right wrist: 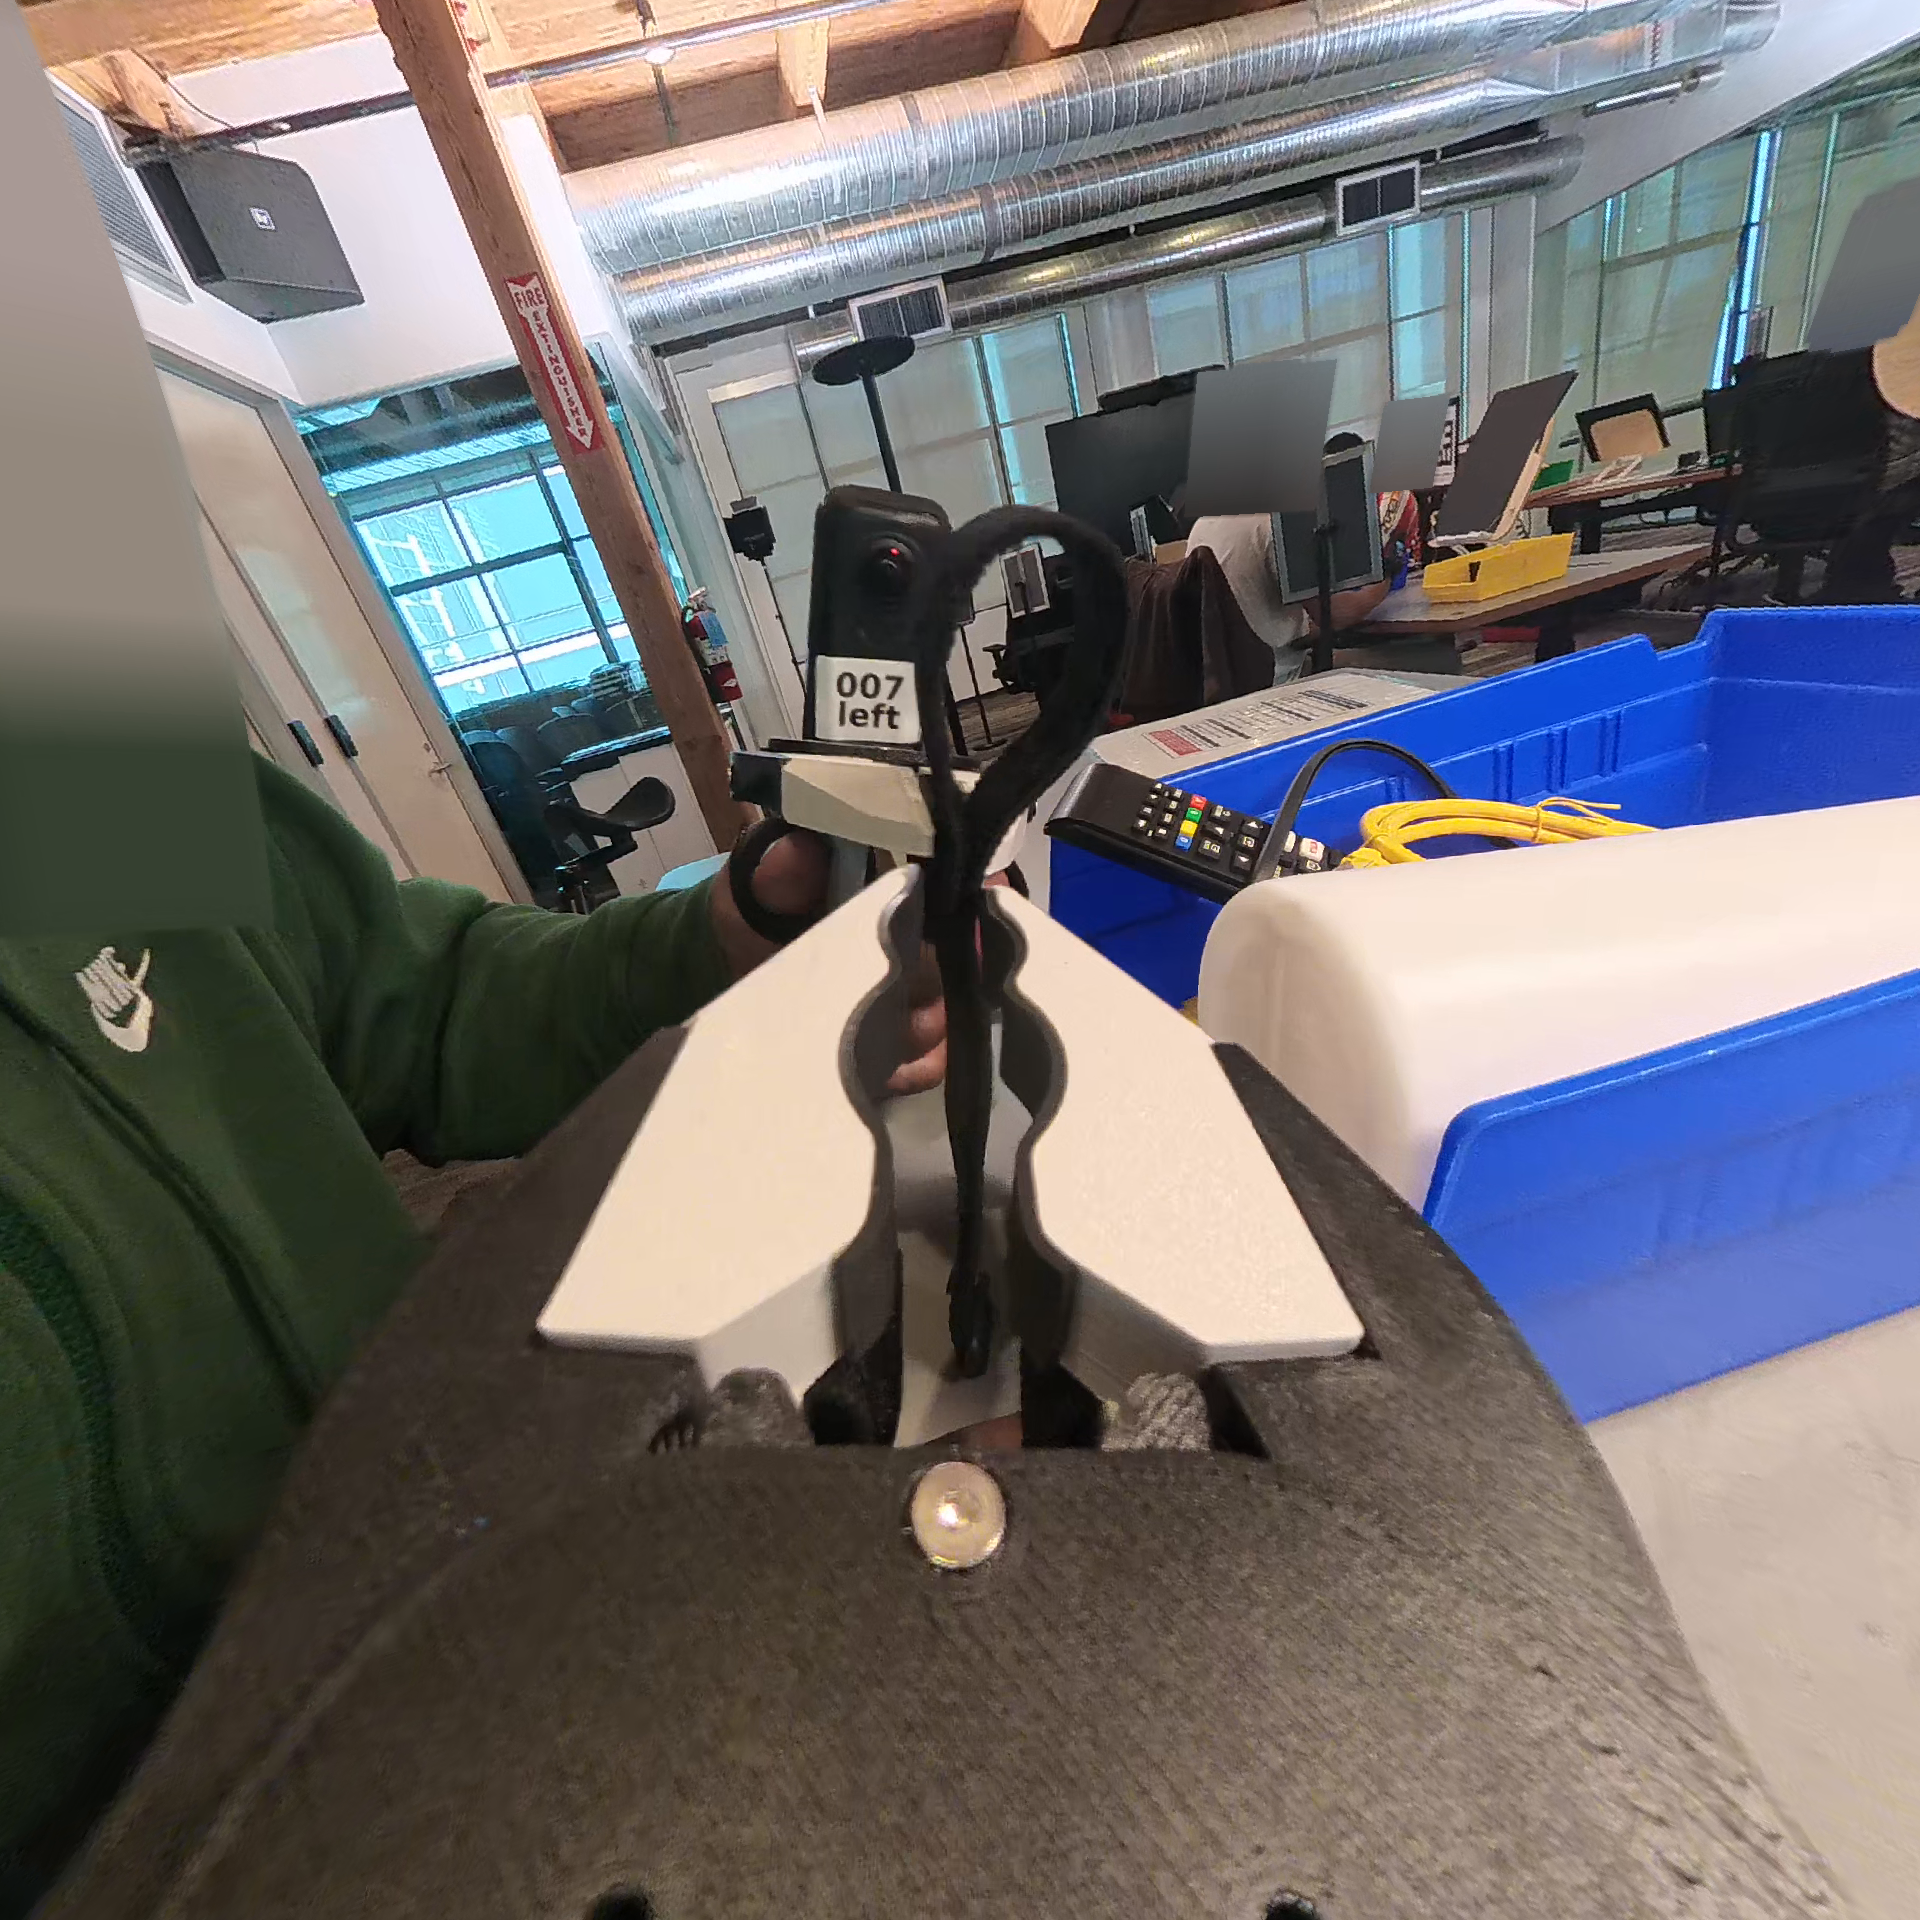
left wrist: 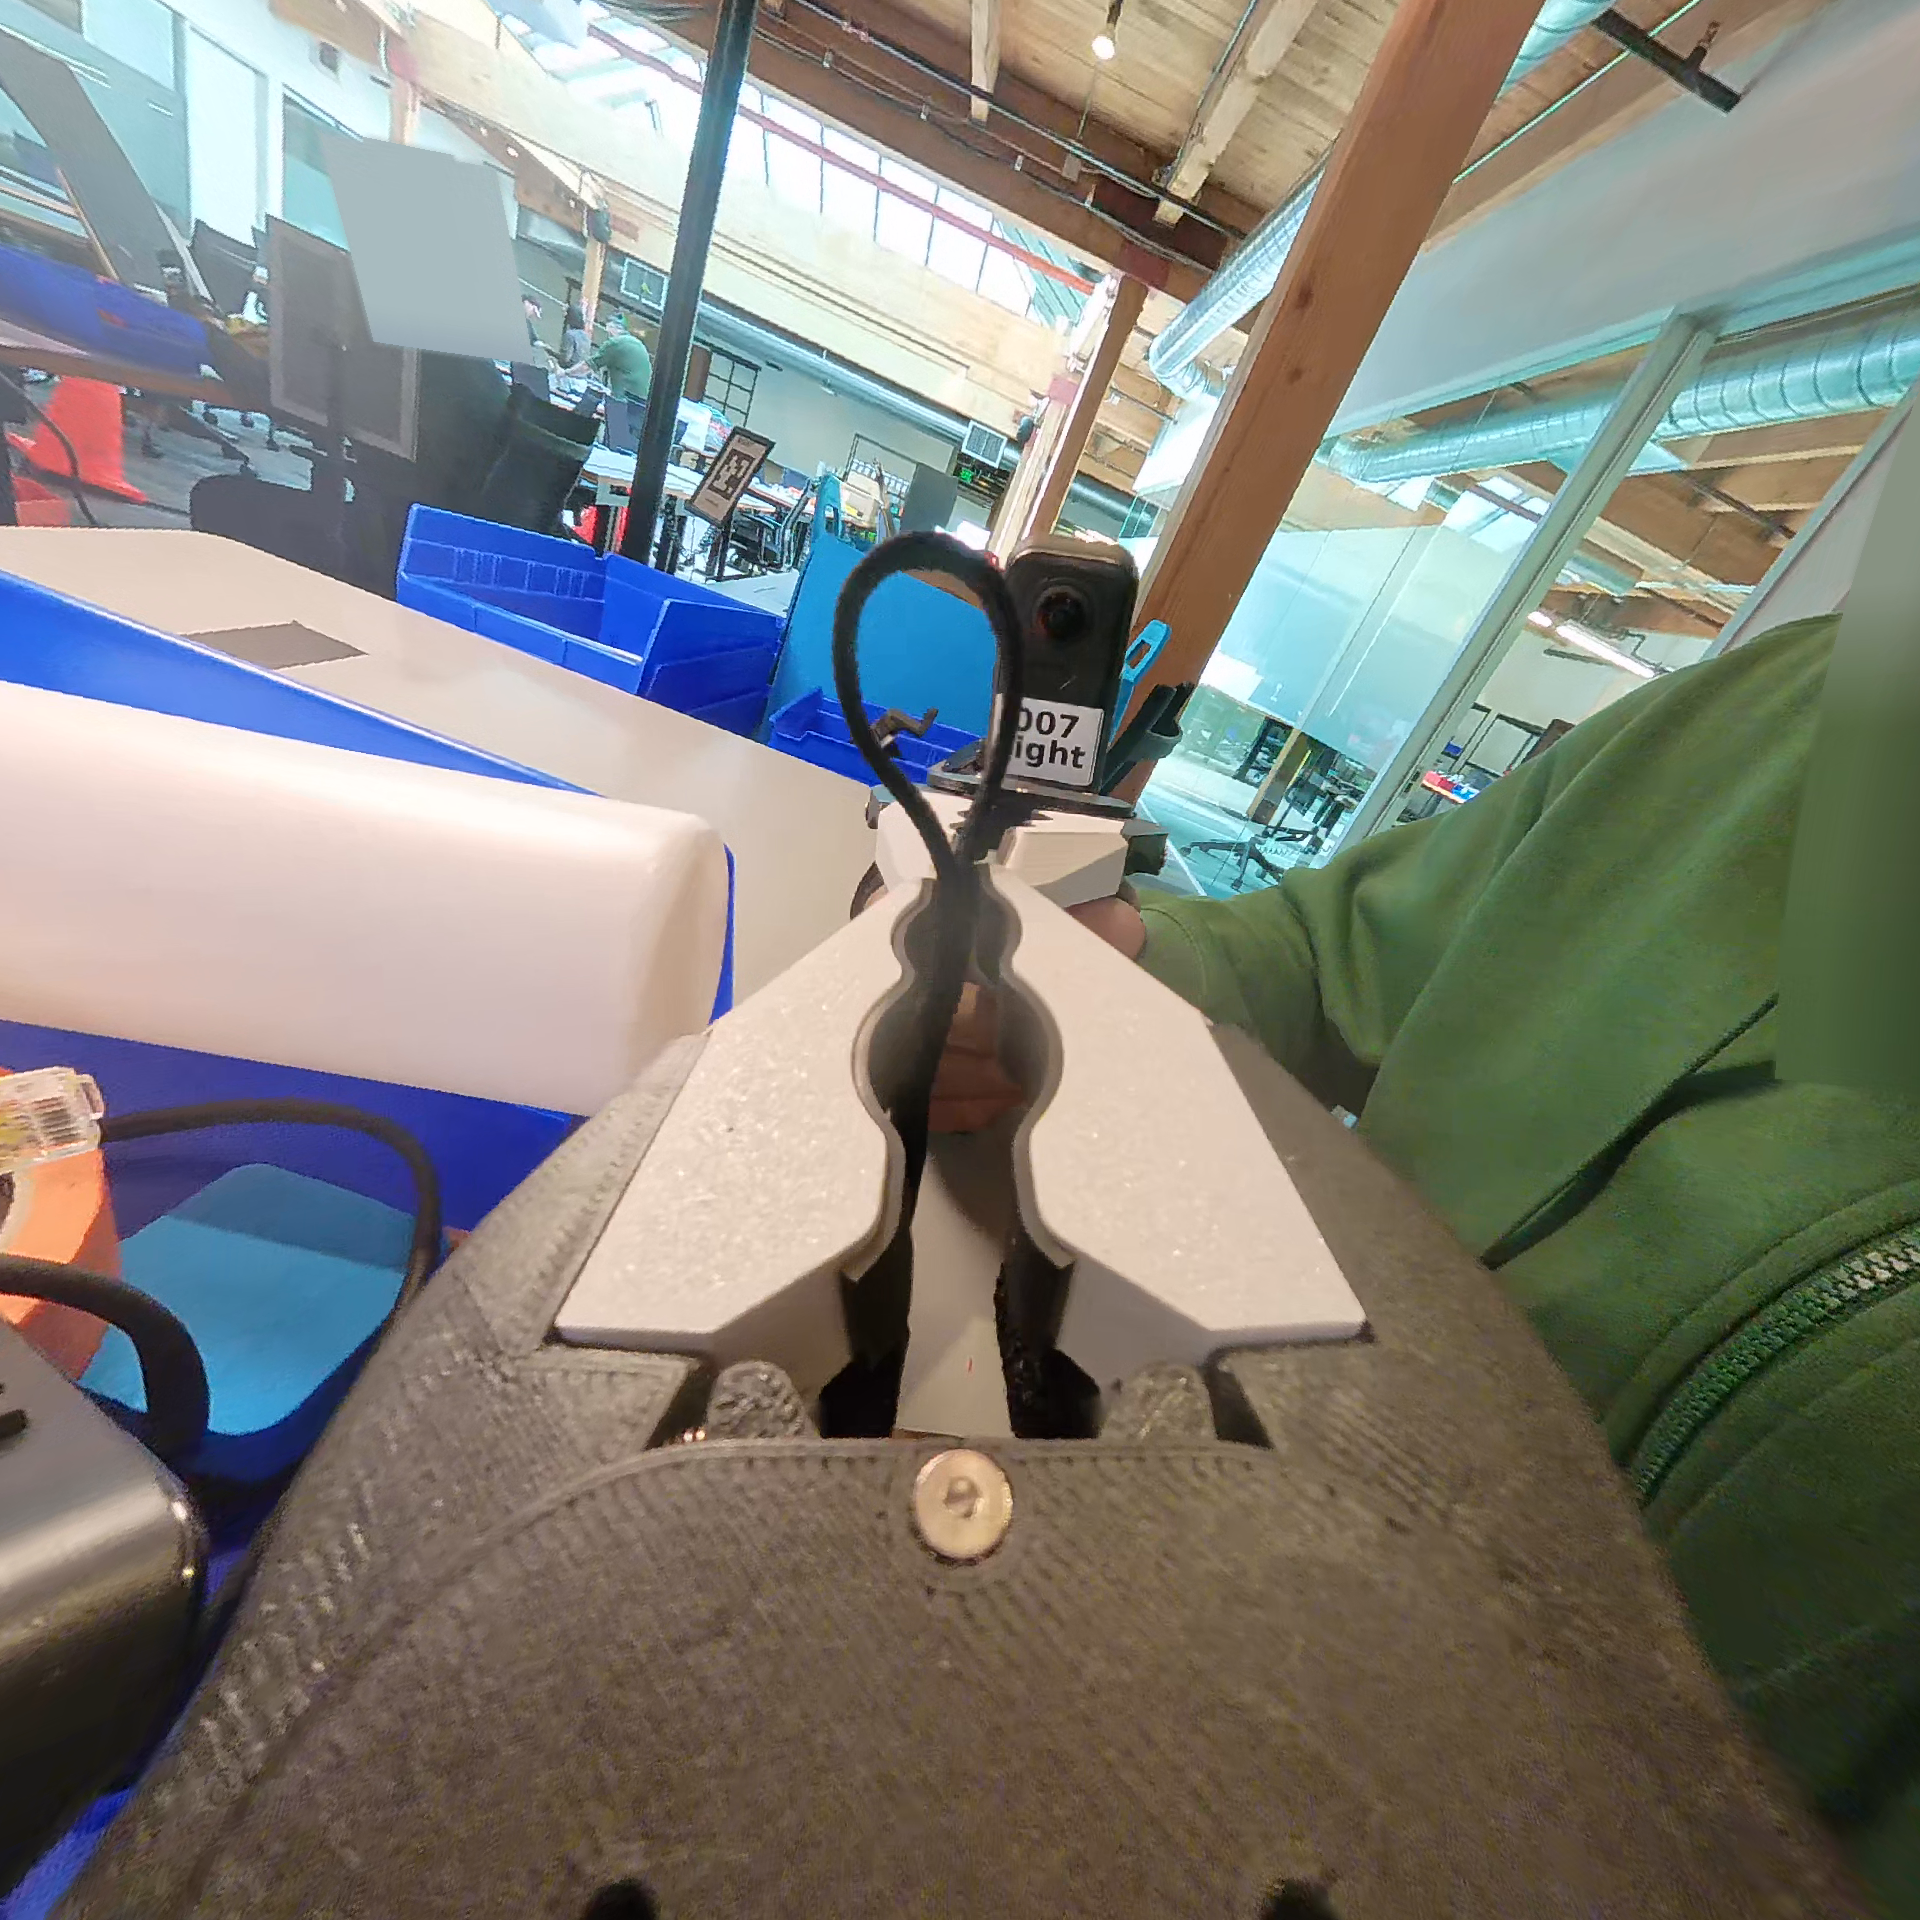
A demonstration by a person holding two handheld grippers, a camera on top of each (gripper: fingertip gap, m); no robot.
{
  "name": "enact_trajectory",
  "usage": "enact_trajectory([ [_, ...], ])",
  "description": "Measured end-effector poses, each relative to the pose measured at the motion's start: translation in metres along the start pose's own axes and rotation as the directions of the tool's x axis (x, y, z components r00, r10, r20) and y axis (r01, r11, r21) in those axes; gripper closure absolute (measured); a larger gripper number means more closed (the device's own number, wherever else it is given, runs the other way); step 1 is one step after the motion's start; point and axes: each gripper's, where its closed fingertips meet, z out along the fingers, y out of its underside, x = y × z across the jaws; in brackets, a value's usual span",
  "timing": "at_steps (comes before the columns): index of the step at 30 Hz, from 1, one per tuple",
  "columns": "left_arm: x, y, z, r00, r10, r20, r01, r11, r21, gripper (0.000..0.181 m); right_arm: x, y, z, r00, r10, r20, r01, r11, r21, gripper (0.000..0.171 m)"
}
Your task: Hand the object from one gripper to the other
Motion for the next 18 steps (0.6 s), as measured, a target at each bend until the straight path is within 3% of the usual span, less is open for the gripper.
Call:
enact_trajectory([
  [5,0.0018,0.0011,0.0008,1.000,0.017,0.001,-0.017,1.000,-0.011,0.176,-0.0008,-0.0054,-0.0012,1.000,0.016,0.007,-0.016,0.999,0.034,0.150],
  [12,0.0052,0.0026,0.0021,1.000,0.023,-0.013,-0.023,1.000,-0.020,0.175,-0.0015,-0.0085,-0.0023,1.000,0.019,0.010,-0.020,0.999,0.049,0.163],
  [18,0.0049,0.0027,0.0021,1.000,0.025,-0.010,-0.025,1.000,-0.019,0.175,-0.0014,-0.0084,-0.0022,1.000,0.003,0.002,-0.003,0.999,0.046,0.165],
])
